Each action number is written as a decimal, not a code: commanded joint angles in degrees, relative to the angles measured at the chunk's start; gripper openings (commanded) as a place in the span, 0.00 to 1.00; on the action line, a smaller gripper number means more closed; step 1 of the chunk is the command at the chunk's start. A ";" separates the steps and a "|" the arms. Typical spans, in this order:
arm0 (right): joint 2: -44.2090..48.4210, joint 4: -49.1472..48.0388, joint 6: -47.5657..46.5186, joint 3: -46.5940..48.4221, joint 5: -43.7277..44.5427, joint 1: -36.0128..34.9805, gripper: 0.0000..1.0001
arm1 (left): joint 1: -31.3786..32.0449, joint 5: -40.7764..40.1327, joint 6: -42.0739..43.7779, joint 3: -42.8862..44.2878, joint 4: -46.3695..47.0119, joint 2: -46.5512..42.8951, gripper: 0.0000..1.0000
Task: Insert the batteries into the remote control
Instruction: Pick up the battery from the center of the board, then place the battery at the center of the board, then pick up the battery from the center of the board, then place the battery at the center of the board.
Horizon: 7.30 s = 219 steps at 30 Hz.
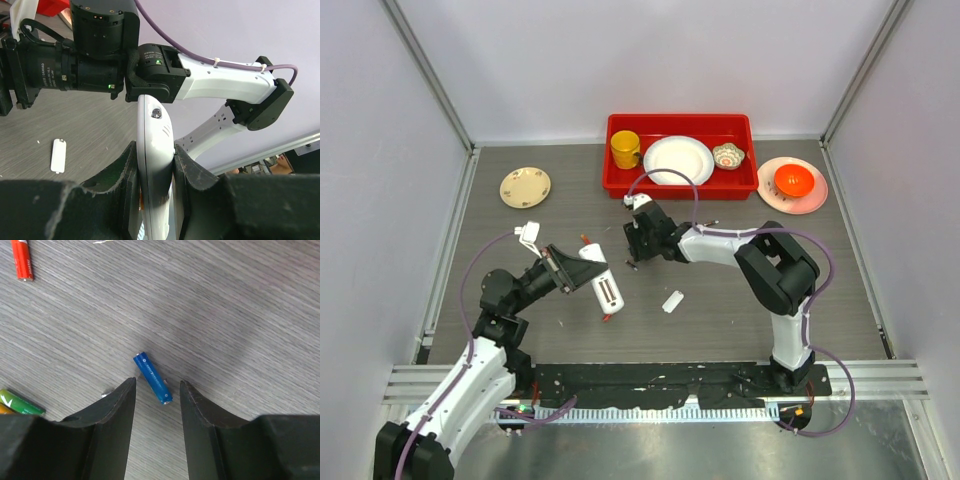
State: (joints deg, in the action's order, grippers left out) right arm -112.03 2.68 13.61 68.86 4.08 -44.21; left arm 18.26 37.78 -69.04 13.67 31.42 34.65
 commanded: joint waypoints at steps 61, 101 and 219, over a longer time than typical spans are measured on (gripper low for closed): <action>22.21 -4.70 -52.41 -20.52 -6.07 3.24 0.01 | 10.22 -5.87 -0.13 -5.23 18.94 3.93 0.01; 24.21 -8.63 -50.39 -18.67 -6.98 6.50 0.69 | 10.48 -7.81 -0.75 -8.66 17.89 -0.73 0.00; 66.59 26.07 -25.48 -19.72 5.14 -19.08 0.01 | 16.81 5.03 -17.54 8.56 57.17 55.87 0.00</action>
State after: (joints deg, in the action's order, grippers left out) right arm -45.67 32.75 -12.32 50.96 4.69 -62.96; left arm 35.03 43.99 -86.63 22.52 72.97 91.39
